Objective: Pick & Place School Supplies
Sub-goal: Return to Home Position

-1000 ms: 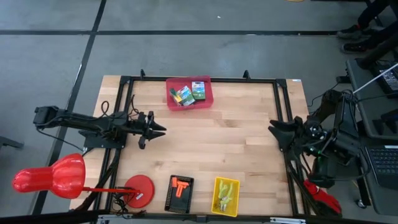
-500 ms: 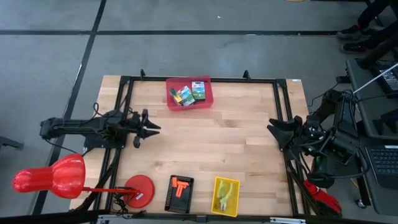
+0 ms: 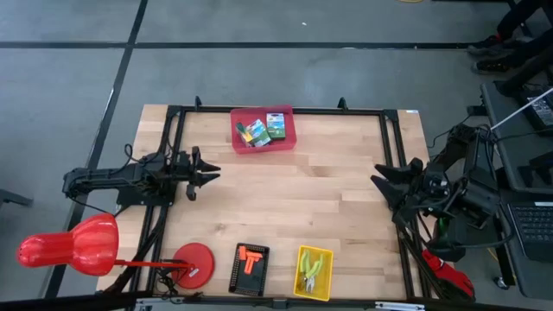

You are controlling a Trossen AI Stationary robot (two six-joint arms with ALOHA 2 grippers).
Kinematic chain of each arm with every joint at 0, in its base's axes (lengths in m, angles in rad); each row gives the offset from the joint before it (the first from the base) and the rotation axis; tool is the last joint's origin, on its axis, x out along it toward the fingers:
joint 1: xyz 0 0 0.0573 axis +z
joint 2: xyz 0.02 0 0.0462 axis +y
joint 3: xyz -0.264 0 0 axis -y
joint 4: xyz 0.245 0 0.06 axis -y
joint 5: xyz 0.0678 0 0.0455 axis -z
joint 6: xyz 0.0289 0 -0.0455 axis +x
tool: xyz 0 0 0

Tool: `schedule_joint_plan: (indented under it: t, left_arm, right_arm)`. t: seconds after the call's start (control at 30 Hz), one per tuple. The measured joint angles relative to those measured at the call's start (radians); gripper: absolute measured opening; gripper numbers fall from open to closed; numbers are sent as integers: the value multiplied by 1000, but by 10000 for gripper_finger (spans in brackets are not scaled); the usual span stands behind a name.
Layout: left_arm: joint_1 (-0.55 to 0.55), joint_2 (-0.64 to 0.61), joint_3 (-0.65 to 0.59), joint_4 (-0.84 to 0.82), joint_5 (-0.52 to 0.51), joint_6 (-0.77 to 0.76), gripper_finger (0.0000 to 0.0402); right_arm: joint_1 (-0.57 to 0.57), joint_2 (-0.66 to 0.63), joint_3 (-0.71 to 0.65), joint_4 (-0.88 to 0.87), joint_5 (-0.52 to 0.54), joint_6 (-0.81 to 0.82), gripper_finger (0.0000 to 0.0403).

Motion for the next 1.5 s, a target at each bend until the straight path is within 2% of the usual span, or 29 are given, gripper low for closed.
schedule_joint_plan:
  t: [0.1, 0.27, 0.57, 0.7, 0.87, 0.93, 1.0, 1.1, 1.27, 1.4, 1.5]
  left_arm:
    - [-6, 10, 0, 16, 48, -63, 102]
    - [-6, 11, 0, 9, 40, -97, 102]
    - [-6, 11, 0, 10, 41, -97, 102]
    - [-6, 11, 0, 10, 41, -97, 102]
    - [-6, 11, 0, 10, 41, -98, 102]
    - [-6, 11, 0, 10, 41, -98, 102]
    - [-6, 11, 0, 10, 41, -98, 102]
    - [-6, 11, 0, 10, 41, -98, 102]
    - [-6, 11, 0, 10, 41, -98, 102]
    - [-6, 11, 0, 10, 41, -98, 102]
    - [-6, 11, 0, 10, 41, -98, 102]
  right_arm:
    - [12, 0, 0, -33, -8, -16, 219]
    - [22, 0, 0, -80, -31, -33, 219]
    - [-20, -39, -29, -83, -235, -267, 219]
    - [-8, -82, -162, -83, -253, -216, 219]
    - [43, -156, -396, -78, -259, -9, 219]
    - [52, -194, -485, -34, -264, 47, 219]
    - [53, -248, -569, 64, -268, 21, 219]
    - [48, -343, -675, 273, -301, -167, 219]
    - [-34, -499, -824, 723, -365, -675, 217]
    - [-168, -607, -943, 1068, -520, -1091, 208]
    - [-272, -672, -1040, 1258, -653, -1273, 200]
